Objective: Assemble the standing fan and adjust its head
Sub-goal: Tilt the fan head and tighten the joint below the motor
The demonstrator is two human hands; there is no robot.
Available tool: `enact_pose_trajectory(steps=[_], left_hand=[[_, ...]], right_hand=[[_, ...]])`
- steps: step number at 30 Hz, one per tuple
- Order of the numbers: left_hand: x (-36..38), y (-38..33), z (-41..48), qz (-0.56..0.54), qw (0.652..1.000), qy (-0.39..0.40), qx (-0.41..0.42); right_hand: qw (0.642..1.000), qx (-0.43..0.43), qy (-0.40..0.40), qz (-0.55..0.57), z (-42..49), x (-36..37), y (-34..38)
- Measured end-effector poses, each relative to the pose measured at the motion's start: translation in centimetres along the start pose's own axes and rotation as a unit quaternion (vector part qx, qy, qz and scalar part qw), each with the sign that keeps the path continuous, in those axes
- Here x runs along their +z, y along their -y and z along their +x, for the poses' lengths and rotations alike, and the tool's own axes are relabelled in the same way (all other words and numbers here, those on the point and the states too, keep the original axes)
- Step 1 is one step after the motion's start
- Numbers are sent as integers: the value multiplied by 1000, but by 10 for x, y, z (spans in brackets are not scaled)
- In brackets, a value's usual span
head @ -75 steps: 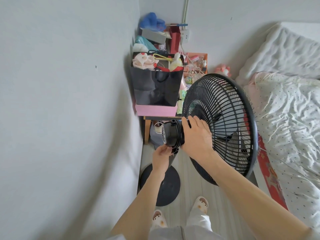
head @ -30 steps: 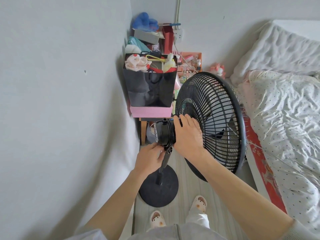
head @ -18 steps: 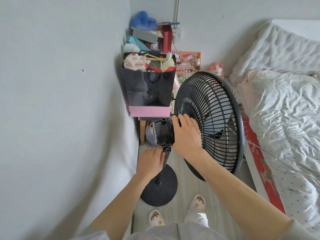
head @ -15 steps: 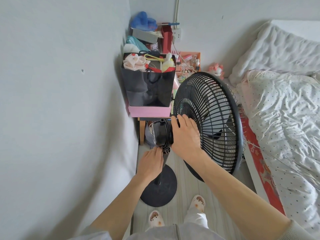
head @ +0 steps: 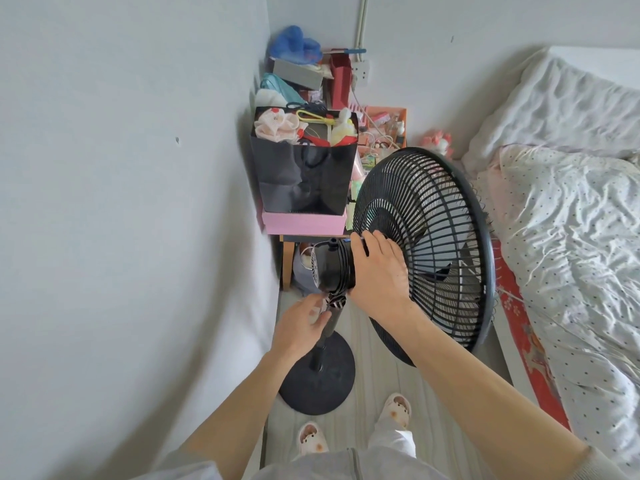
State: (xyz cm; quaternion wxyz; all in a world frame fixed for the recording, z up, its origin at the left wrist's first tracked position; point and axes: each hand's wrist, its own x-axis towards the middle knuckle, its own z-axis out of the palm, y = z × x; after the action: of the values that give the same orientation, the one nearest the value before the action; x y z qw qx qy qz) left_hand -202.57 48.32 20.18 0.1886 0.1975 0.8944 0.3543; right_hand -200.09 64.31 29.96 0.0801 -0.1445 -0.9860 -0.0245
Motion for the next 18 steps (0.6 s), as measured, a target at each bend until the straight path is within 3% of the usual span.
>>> enact_pose_trajectory(steps=[3,6,9,12,18], left_hand=[[-13,5,7,-74,994,-54,-52],[-34,-6,21,-201,963,-152,-97],[-51,-40,30,-307,937,-147,-78],[-50,-63,34,-280,955,-98,-13],[-48,-68,41,-221,973,-59,0]], right_hand=[[1000,-6,4,-9,-1,-3,4],[1000,-8,4,-19,-3,-3,5],[1000,-8,5,-21,-4,-5,6],[1000,2,16,-22,-5,-4,6],[998,46,37,-16,-12,-5,4]])
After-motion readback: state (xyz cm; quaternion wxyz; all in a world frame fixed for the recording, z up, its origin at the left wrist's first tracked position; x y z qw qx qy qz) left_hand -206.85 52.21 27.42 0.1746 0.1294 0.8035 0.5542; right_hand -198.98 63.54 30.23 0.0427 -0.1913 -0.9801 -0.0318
